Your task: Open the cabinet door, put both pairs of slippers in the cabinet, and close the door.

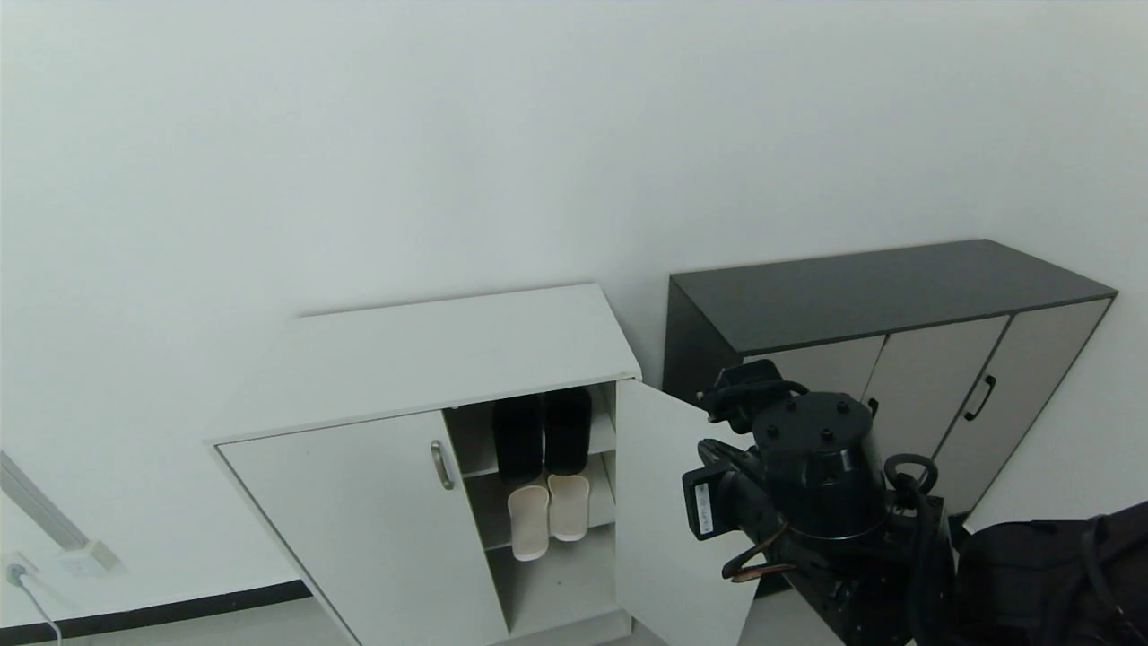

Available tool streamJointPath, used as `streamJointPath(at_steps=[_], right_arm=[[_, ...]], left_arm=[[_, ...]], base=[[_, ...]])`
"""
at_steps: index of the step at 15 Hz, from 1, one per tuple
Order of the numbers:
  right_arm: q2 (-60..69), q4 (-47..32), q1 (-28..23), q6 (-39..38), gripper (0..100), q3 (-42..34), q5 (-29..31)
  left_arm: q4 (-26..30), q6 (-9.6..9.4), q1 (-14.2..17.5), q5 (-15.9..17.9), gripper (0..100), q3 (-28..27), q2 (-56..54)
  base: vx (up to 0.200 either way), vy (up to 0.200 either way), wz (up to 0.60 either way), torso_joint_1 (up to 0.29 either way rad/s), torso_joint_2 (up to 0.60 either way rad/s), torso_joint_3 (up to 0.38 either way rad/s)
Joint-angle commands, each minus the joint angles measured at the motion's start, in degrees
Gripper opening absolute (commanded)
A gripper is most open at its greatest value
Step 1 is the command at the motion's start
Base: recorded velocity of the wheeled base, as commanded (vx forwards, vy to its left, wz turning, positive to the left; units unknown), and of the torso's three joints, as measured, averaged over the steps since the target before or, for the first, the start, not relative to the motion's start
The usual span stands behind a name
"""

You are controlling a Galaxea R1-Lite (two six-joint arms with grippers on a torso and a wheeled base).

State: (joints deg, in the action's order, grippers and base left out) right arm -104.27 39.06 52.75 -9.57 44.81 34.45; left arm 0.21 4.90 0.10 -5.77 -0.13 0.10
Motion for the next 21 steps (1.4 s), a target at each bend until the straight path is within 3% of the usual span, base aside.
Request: streamJointPath(at_steps=[1,6,9,12,17,21], right_arm=[[-0.1,0.1,0.1,0.0,0,0.0,0.0],[0.1,3.1,-1.4,3.2,0,0.1,0.1],[-1.2,4.8,-8.8,8.5,0,5.6,-2.8],[-5.7,-4.2,-17.0,5.8,0,15.8,-7.6],[-13.9,-17.8,-25.0,-3.2,0,29.7,-15.7],[-20.5,-19.5,-27.9,-3.8,0,34.5,-17.5]], left_arm=[[0.0,0.02,0.0,0.0,0,0.0,0.0],[0.0,0.02,0.0,0.0,0,0.0,0.0],[0.0,0.11,0.0,0.0,0,0.0,0.0],[0.0,0.11,0.0,0.0,0,0.0,0.0],[0.0,0.11,0.0,0.0,0,0.0,0.0],[0.0,0.11,0.0,0.0,0,0.0,0.0]], base=[[-0.200,0.000,0.00,0.007,0.00,-0.007],[-0.080,0.000,0.00,-0.004,0.00,0.000],[0.000,0.000,0.00,0.000,0.00,0.000],[0.000,0.000,0.00,0.000,0.00,0.000],[0.000,0.000,0.00,0.000,0.00,0.000],[0.000,0.000,0.00,0.000,0.00,0.000]])
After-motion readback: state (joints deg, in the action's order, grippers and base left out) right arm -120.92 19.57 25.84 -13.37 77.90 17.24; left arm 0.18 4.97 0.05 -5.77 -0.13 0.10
